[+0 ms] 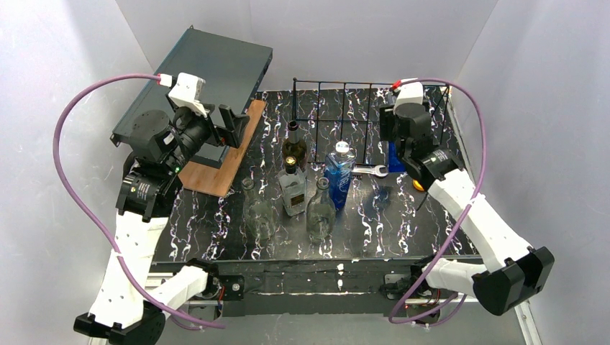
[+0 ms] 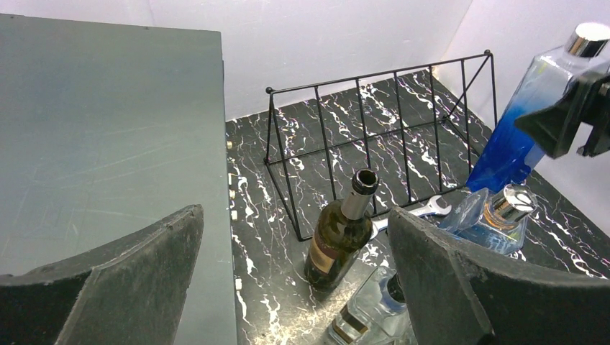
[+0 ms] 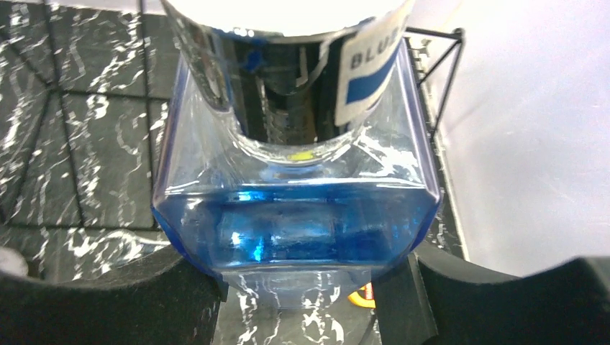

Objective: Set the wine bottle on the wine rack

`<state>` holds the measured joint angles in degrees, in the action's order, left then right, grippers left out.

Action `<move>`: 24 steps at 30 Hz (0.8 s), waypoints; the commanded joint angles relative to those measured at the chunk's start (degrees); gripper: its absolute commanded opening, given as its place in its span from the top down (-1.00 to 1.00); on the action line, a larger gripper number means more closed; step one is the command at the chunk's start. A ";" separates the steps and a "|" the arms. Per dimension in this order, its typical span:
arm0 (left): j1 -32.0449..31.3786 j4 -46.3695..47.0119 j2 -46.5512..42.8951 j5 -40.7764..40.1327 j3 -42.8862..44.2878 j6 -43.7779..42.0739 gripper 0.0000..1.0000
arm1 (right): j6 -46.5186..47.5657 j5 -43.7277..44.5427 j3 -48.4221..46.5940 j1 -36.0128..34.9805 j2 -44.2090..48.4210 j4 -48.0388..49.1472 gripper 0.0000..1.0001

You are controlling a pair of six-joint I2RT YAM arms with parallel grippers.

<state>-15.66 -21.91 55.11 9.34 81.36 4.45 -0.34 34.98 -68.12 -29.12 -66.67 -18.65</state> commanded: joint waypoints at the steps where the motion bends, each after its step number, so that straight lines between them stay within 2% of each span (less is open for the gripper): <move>1: -0.74 -0.56 -0.48 -1.87 0.45 -0.93 -0.99 | 4.29 8.14 -7.72 2.55 -1.79 3.63 0.97; 9: -2.28 -0.49 -0.52 -3.16 0.07 -1.38 -0.99 | 8.59 14.20 -8.06 5.22 -4.90 9.13 0.97; 16: -3.36 -0.81 -1.30 -4.80 -0.11 -2.11 -0.99 | 8.73 12.57 -7.54 9.63 -6.87 11.91 0.97; 24: -3.96 -0.81 -1.17 -5.30 -0.08 -2.39 -0.99 | 8.24 12.93 -2.68 12.83 -7.92 18.94 0.97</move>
<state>-19.14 -22.79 54.89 4.99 81.34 2.92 6.11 43.99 -71.33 -17.23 -76.55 -13.23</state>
